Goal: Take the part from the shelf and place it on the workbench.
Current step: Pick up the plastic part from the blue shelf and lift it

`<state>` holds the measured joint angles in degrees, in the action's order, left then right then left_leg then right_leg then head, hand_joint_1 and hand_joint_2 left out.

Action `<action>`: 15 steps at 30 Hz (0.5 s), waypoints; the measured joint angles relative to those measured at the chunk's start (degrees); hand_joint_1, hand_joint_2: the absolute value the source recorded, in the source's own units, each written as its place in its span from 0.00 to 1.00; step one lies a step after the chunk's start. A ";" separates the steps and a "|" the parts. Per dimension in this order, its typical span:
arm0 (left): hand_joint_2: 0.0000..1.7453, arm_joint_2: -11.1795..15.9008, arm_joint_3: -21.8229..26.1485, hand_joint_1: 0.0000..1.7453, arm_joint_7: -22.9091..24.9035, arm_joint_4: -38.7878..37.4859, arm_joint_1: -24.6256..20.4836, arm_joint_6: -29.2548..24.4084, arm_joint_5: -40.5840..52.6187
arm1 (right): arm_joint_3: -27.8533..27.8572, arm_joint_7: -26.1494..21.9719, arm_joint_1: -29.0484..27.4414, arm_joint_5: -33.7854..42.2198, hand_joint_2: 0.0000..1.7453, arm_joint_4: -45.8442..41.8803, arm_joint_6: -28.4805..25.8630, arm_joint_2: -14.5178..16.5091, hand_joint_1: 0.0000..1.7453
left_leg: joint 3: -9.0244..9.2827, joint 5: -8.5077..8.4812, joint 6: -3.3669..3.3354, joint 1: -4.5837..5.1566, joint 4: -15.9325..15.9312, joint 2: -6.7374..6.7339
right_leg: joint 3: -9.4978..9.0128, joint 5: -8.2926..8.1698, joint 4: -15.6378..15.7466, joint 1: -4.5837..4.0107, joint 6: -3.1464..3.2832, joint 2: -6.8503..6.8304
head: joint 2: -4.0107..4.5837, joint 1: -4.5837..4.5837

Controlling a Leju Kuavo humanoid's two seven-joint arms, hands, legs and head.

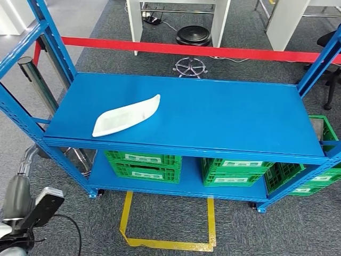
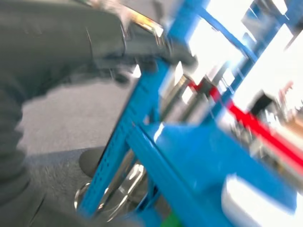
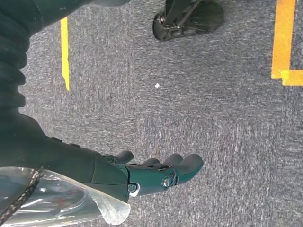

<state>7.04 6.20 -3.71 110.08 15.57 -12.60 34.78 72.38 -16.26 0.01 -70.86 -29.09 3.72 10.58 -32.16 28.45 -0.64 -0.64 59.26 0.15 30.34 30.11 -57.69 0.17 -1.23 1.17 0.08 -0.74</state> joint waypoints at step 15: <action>1.00 9.66 -8.49 0.00 14.14 -3.60 -15.27 9.51 16.43 | 0.66 0.85 1.52 -4.38 1.00 3.22 -0.23 -0.23 0.00 | -0.02 -0.06 0.03 -0.01 0.01 -0.01 | -0.05 -0.04 -0.03 -0.01 0.03 0.06 | -0.01 0.00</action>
<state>16.70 -2.29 10.43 106.48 0.30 -3.09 51.21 73.03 -15.40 1.53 -75.23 -25.86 3.49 10.35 -32.18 28.39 -0.61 -0.66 59.27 0.14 30.30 30.07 -57.72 0.16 -1.20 1.23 0.07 -0.74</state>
